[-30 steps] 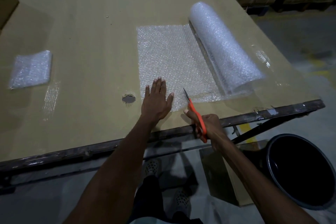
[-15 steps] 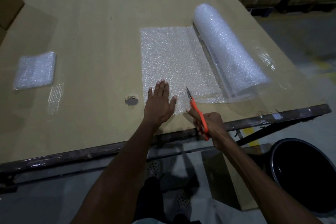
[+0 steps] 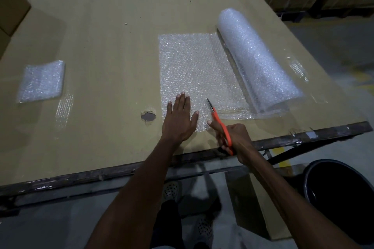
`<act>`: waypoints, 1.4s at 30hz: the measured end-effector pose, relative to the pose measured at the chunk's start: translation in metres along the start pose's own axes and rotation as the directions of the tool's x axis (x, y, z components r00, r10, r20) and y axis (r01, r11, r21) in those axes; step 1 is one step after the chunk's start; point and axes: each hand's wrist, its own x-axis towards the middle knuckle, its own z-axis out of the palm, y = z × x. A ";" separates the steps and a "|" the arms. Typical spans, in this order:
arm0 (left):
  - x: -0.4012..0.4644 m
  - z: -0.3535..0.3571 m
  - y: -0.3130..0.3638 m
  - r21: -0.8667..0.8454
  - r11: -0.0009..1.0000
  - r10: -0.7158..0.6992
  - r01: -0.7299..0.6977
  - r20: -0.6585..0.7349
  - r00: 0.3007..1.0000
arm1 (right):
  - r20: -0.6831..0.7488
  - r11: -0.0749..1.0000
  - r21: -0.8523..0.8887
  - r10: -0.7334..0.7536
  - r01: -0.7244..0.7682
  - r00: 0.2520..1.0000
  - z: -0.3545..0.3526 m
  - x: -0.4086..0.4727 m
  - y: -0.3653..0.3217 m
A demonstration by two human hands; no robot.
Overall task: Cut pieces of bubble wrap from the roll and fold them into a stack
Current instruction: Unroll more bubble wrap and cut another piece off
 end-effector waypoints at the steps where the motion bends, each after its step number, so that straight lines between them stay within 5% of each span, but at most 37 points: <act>1: 0.000 0.000 0.000 0.000 1.000 0.000 0.000 0.001 1.000 | 0.000 1.000 0.002 -0.004 0.004 1.000 0.001 0.003 0.000; 17: 0.003 0.002 0.000 -0.014 1.000 -0.005 0.005 0.032 0.999 | 0.082 0.995 0.098 -0.009 0.001 0.997 0.003 0.025 -0.005; 23: 0.040 -0.017 -0.008 -0.030 0.999 0.028 -0.032 -0.147 0.989 | 0.093 0.997 0.071 0.000 -0.007 0.996 0.000 0.020 -0.006; 28: 0.084 -0.015 -0.028 0.019 0.998 0.062 -0.063 0.053 0.997 | 0.039 0.999 0.039 -0.002 0.001 0.999 0.003 0.021 -0.014; 42: 0.083 -0.009 -0.034 0.018 0.998 0.054 -0.054 0.044 0.998 | -0.031 0.999 -0.039 0.002 -0.003 1.000 0.009 0.035 -0.020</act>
